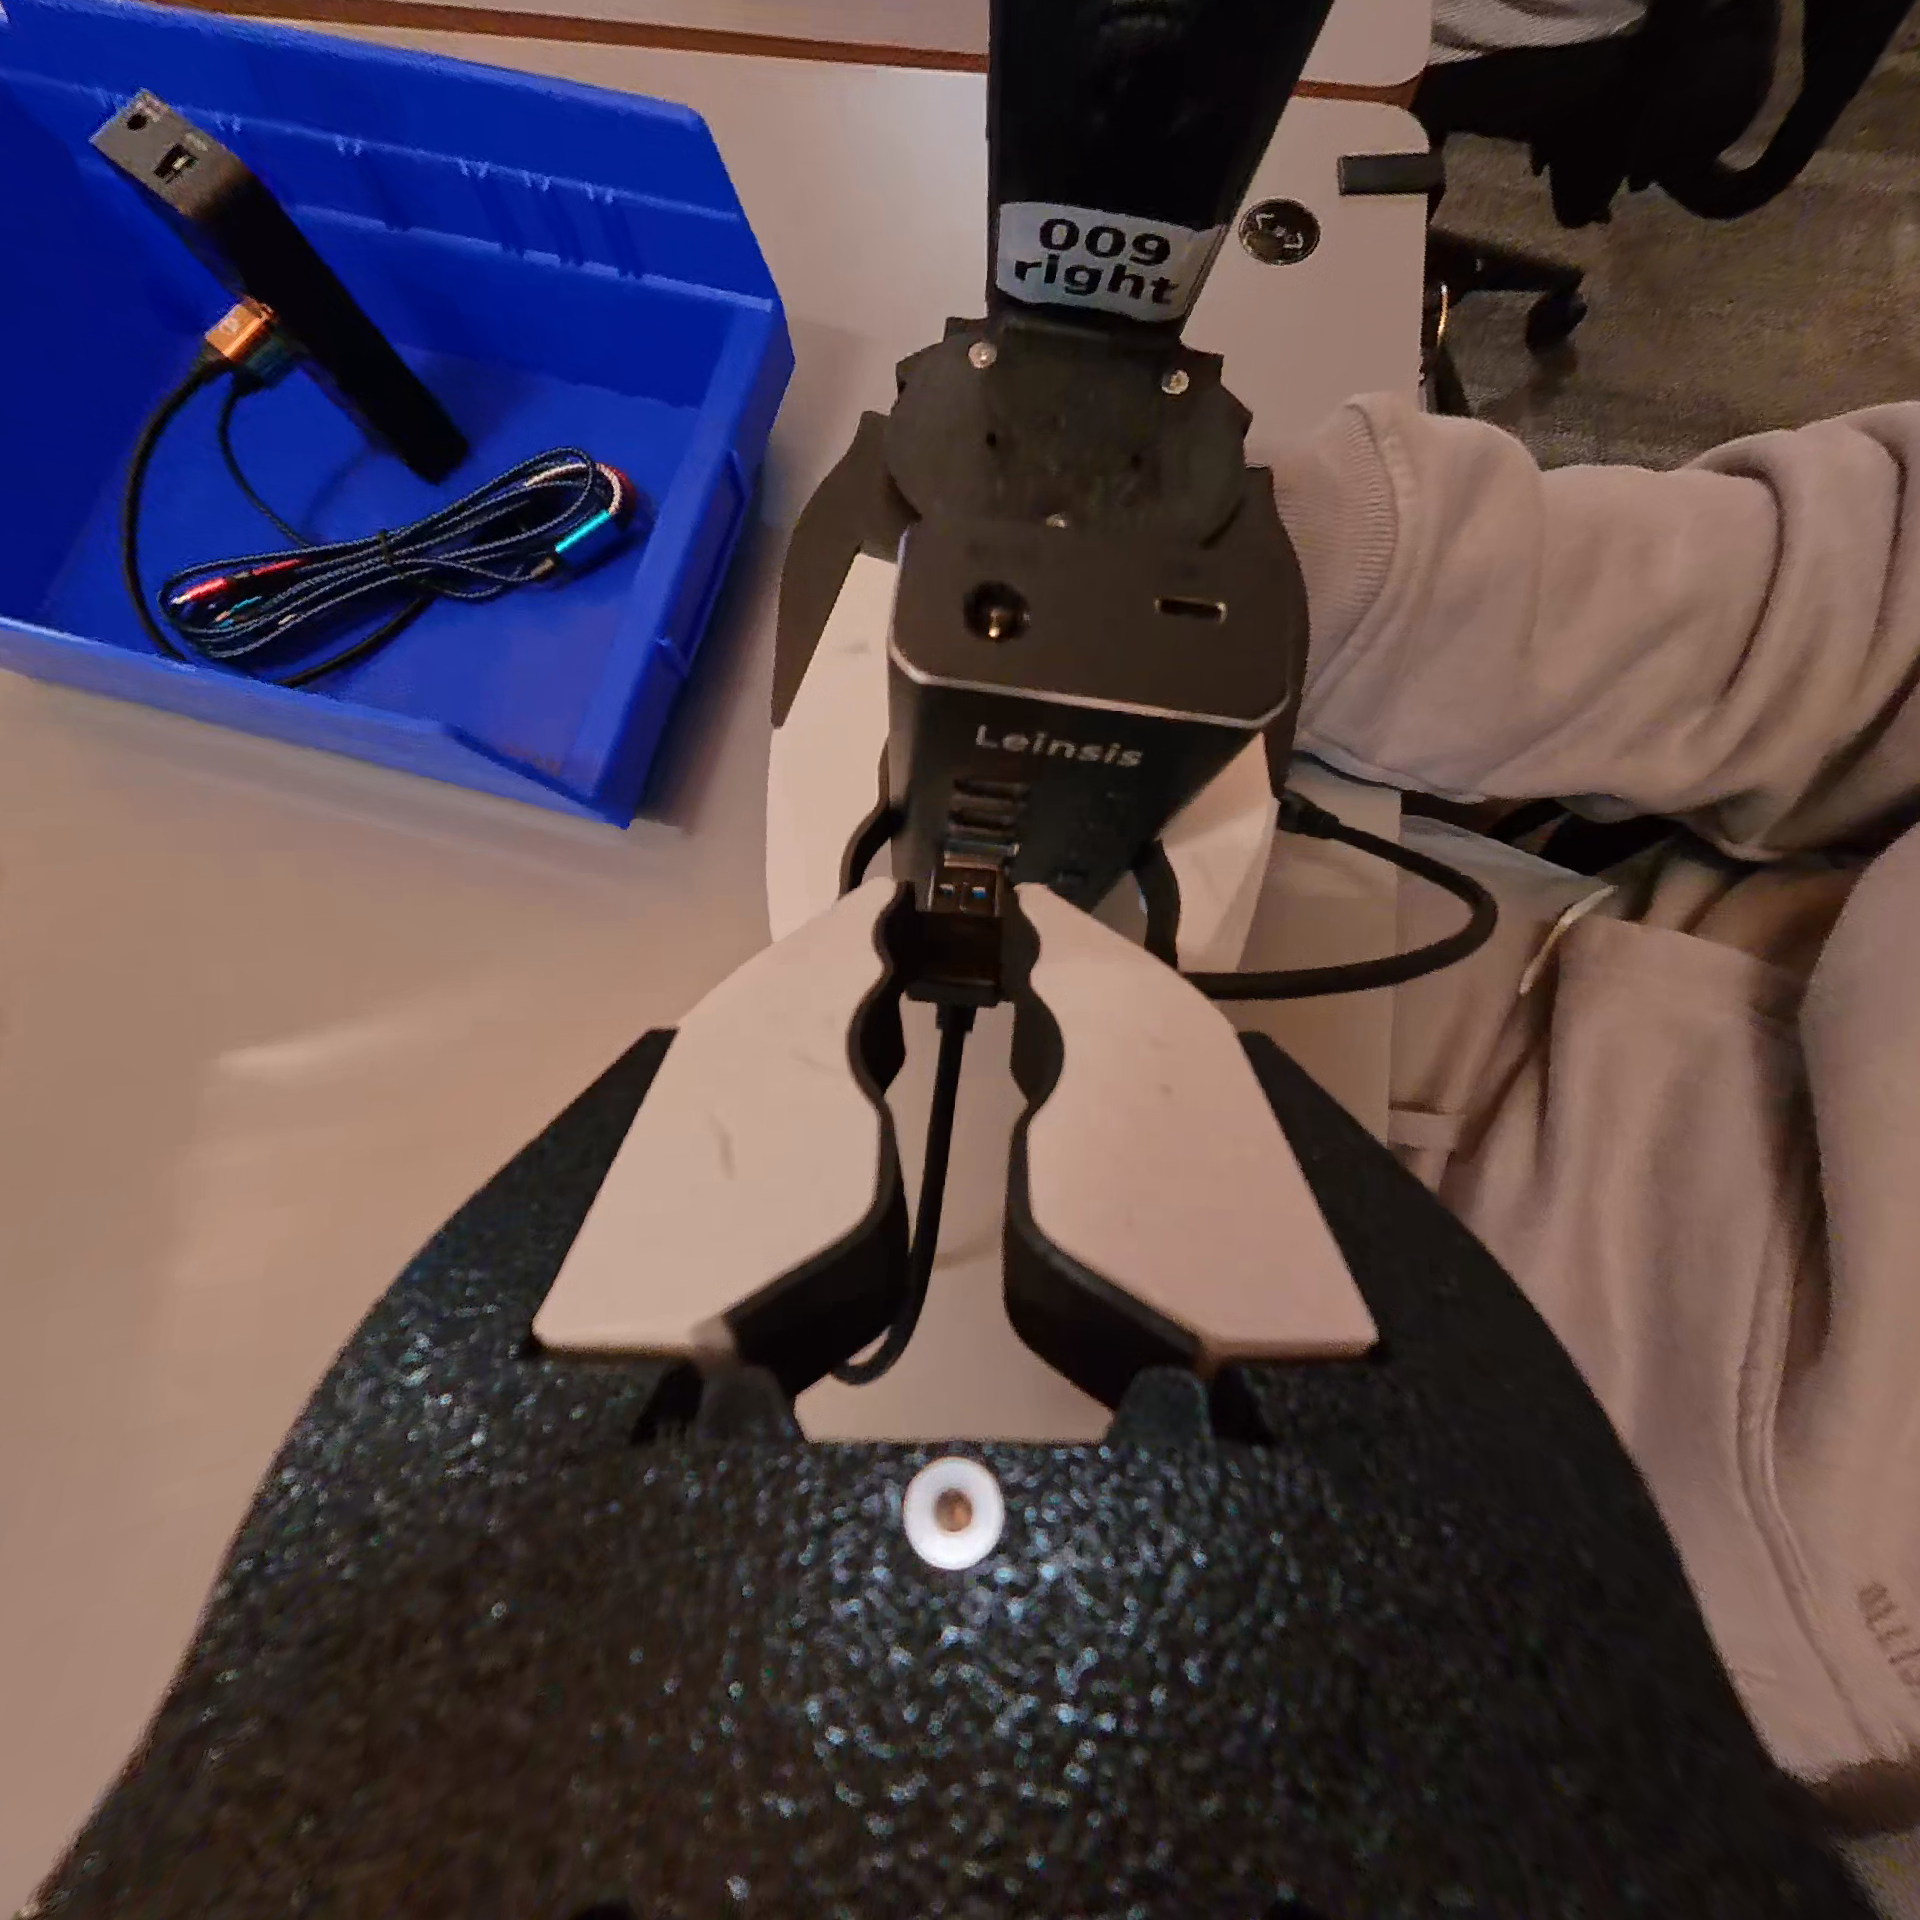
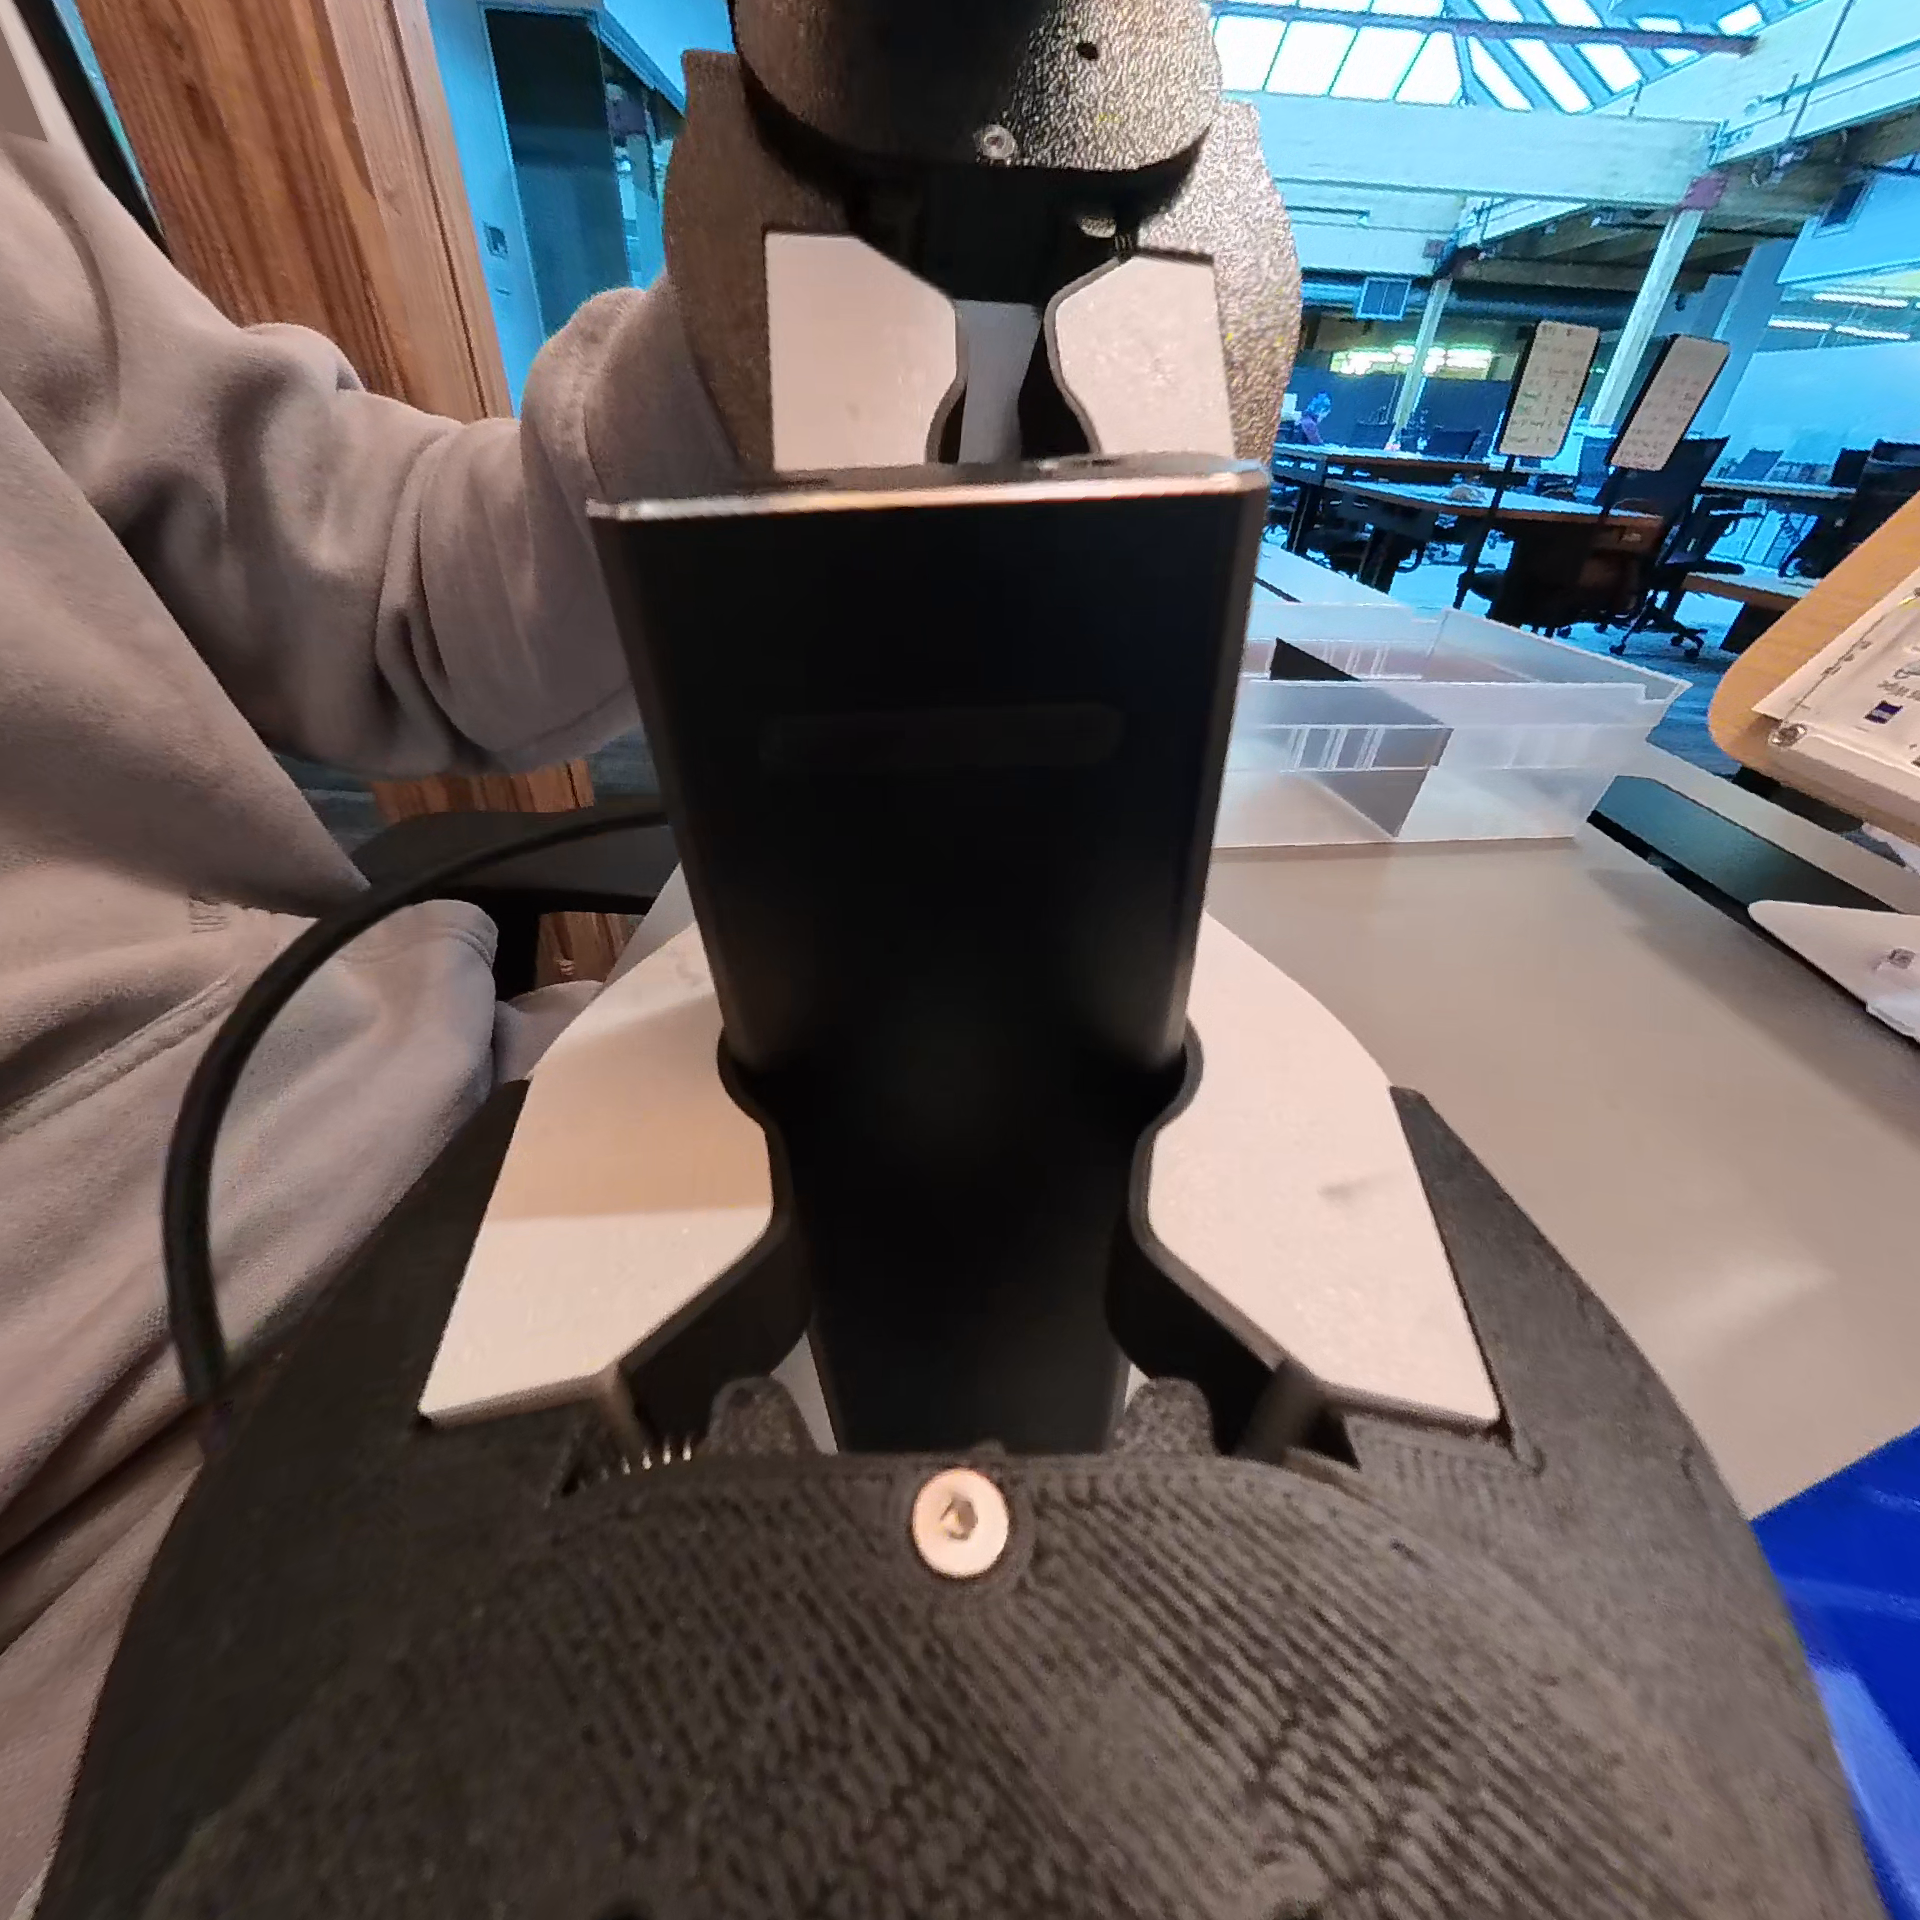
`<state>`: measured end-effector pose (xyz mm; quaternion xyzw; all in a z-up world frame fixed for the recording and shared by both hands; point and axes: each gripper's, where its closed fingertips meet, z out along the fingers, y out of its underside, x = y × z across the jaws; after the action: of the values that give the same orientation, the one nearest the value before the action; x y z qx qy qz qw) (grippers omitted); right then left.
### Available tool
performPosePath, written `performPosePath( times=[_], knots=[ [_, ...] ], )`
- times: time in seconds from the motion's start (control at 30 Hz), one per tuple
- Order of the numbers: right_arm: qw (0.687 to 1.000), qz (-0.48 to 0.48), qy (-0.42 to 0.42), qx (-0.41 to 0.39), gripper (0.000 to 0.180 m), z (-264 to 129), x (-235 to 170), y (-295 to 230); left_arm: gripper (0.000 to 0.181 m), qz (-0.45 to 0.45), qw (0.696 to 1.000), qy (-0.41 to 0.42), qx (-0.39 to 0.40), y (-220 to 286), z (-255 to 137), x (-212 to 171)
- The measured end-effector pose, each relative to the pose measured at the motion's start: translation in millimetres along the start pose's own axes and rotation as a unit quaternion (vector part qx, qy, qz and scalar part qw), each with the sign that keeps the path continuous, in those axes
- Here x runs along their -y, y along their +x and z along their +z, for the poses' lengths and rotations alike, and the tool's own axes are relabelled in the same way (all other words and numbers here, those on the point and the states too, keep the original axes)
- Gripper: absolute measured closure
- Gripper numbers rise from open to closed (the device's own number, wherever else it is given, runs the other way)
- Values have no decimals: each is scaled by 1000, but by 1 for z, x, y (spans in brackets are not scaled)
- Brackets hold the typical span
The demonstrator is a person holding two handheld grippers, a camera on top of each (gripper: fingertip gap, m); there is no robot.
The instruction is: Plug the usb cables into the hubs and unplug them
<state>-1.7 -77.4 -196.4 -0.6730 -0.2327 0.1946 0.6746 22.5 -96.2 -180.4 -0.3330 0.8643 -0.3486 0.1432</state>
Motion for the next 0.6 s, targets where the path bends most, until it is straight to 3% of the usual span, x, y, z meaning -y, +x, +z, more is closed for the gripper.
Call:
performPosePath(
  times=[0.4, 0.6],
  knots=[
    [1000, 13, 14, 1, 107, -1, 0, 2, 165, -3, 1000, 13, -1, 1, 9, 5],
    [997, 29, 69, 6, 107, -6, 15, 3, 166, -32, 993, 110, -16, -1, 5, 17]
  ],
)
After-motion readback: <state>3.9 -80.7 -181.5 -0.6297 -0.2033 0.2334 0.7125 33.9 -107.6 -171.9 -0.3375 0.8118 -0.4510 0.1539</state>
